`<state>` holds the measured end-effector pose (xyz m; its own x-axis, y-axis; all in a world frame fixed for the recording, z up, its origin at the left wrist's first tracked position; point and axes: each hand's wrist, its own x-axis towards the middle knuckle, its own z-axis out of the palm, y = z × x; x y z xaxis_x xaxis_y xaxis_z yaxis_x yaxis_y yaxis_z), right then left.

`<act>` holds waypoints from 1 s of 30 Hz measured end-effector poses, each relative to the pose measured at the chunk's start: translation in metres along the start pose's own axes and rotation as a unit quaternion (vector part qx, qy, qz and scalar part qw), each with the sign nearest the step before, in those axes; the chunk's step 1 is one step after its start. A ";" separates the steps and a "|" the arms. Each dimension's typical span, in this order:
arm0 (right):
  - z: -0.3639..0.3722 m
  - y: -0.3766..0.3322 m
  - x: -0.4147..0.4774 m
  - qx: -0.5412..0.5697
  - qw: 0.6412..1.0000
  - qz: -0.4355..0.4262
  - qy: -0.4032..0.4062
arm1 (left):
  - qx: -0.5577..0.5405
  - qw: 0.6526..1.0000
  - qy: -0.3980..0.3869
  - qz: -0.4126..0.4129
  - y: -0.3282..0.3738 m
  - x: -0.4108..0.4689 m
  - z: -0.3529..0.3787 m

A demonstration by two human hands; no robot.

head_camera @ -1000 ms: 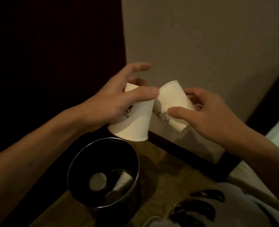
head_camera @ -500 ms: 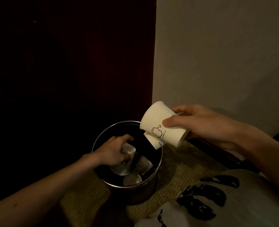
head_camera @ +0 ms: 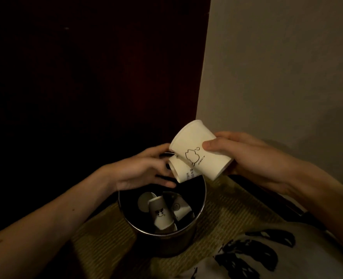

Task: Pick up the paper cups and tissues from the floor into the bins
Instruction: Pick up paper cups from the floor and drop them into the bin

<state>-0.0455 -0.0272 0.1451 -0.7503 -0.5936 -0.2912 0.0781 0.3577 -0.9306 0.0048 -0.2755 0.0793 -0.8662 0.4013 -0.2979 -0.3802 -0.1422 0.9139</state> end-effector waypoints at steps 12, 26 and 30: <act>-0.008 -0.007 0.012 0.139 0.990 -0.007 -0.007 | 0.308 0.918 0.245 0.050 0.012 -0.009 0.000; -0.005 0.012 0.013 -0.117 0.990 0.077 -0.010 | 0.587 0.793 0.103 -0.124 -0.060 0.037 -0.034; -0.002 0.025 0.021 -0.127 0.987 0.098 0.006 | 0.371 0.907 0.194 0.036 -0.026 0.020 -0.020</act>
<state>-0.0611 -0.0290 0.1161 -0.7449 -0.4865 -0.4566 0.0569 0.6356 -0.7699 -0.0096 -0.2817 0.0442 -0.9840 0.0462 -0.1722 -0.1186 0.5512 0.8259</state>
